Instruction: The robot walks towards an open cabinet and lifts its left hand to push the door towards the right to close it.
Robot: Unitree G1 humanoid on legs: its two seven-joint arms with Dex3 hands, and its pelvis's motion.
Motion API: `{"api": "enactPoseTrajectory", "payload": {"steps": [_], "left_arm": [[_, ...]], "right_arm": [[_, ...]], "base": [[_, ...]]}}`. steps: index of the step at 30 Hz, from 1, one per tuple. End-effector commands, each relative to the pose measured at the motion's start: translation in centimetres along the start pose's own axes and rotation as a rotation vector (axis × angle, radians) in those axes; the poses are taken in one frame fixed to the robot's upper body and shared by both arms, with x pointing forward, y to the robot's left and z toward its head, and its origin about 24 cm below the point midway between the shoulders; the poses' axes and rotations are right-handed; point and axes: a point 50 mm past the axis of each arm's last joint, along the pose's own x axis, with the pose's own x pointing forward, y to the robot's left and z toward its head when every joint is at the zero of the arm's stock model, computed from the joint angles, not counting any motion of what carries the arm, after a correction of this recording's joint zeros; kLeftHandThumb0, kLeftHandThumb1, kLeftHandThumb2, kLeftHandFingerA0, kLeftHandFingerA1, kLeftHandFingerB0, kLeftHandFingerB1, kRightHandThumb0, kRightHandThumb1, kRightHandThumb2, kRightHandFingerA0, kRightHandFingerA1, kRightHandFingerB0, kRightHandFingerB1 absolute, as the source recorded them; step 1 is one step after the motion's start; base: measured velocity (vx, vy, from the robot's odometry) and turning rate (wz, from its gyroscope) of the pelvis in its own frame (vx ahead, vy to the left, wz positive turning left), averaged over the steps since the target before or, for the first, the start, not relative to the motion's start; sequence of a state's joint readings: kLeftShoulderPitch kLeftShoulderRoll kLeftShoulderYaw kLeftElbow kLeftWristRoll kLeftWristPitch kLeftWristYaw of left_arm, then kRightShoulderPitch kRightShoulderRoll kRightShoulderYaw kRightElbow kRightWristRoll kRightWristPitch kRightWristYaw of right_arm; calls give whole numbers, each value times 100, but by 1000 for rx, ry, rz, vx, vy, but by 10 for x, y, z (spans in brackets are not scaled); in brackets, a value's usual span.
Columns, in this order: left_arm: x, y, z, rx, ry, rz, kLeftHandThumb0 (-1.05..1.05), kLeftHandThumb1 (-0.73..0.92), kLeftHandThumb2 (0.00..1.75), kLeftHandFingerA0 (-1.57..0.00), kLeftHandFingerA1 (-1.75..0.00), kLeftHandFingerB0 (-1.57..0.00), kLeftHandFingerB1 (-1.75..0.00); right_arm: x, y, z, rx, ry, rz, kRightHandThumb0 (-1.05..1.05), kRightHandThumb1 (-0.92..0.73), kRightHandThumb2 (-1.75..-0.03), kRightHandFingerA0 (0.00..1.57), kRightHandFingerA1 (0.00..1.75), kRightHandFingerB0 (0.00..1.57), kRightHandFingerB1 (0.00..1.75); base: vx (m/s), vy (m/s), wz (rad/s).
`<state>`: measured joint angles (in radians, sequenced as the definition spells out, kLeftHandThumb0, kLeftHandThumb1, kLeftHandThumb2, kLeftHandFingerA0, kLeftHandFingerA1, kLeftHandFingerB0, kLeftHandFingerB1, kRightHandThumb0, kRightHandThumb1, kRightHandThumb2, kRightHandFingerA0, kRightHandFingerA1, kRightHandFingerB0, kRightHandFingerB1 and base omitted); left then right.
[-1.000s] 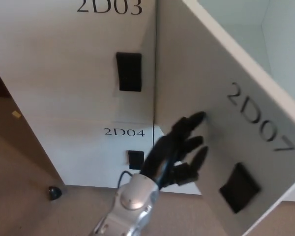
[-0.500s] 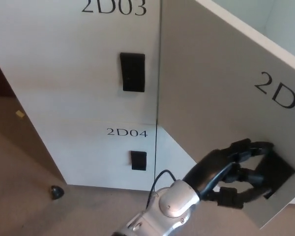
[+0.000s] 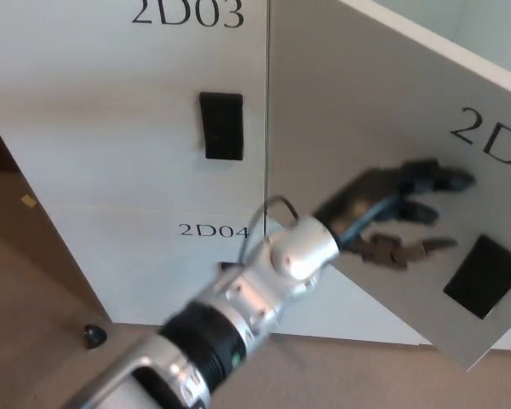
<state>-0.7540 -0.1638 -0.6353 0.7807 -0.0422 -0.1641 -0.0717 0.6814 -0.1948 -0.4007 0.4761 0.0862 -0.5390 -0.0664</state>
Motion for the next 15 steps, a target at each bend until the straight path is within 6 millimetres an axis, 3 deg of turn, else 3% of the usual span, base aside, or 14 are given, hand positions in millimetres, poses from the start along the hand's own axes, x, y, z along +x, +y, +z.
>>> {"api": "enactPoseTrajectory", "payload": {"steps": [1, 2, 3, 5, 6, 10, 11, 15], "left_arm": [[-3, 198, 278, 428, -152, 477, -57, 64, 60, -26, -34, -20, -28], [-3, 198, 278, 428, -152, 477, -57, 64, 60, -26, -34, -20, -28], [-17, 218, 275, 434, -121, 534, -57, 64, 60, -23, -33, -19, -28], [-22, 226, 273, 434, -110, 557, -57, 64, 60, -23, -33, -19, -28], [-31, 239, 269, 425, -90, 602, -61, 51, 80, -19, -45, -8, -37], [-54, 267, 257, 373, -49, 697, -58, 50, 78, -19, -45, -8, -36], [-65, 280, 245, 365, -16, 733, -34, 48, 101, 0, -48, 0, -48], [-80, 296, 225, 364, 43, 773, -34, 47, 100, 0, -48, 0, -48]], "right_arm": [[-16, -14, 51, 151, -374, 55, -37, -58, -100, 64, 69, 45, 59], [-16, -14, 51, 151, -374, 55, -37, -58, -100, 64, 69, 45, 59], [-19, -10, 53, 163, -382, 80, -42, -73, -62, 71, 52, 57, 45], [-21, -8, 54, 165, -382, 89, -42, -73, -62, 71, 52, 57, 45], [-23, -7, 54, 169, -383, 97, -40, -73, -62, 72, 53, 57, 45], [-24, -9, 55, 166, -395, 106, -40, -74, -62, 71, 52, 55, 45], [-23, -12, 57, 158, -403, 104, -36, -57, -99, 63, 69, 44, 59], [-22, -14, 59, 153, -414, 99, -37, -57, -98, 63, 68, 45, 59]], "base": [[0, 0, 0], [0, 0, 0], [0, 0, 0], [0, 0, 0], [0, 0, 0], [0, 0, 0], [0, 0, 0], [0, 0, 0]]}}
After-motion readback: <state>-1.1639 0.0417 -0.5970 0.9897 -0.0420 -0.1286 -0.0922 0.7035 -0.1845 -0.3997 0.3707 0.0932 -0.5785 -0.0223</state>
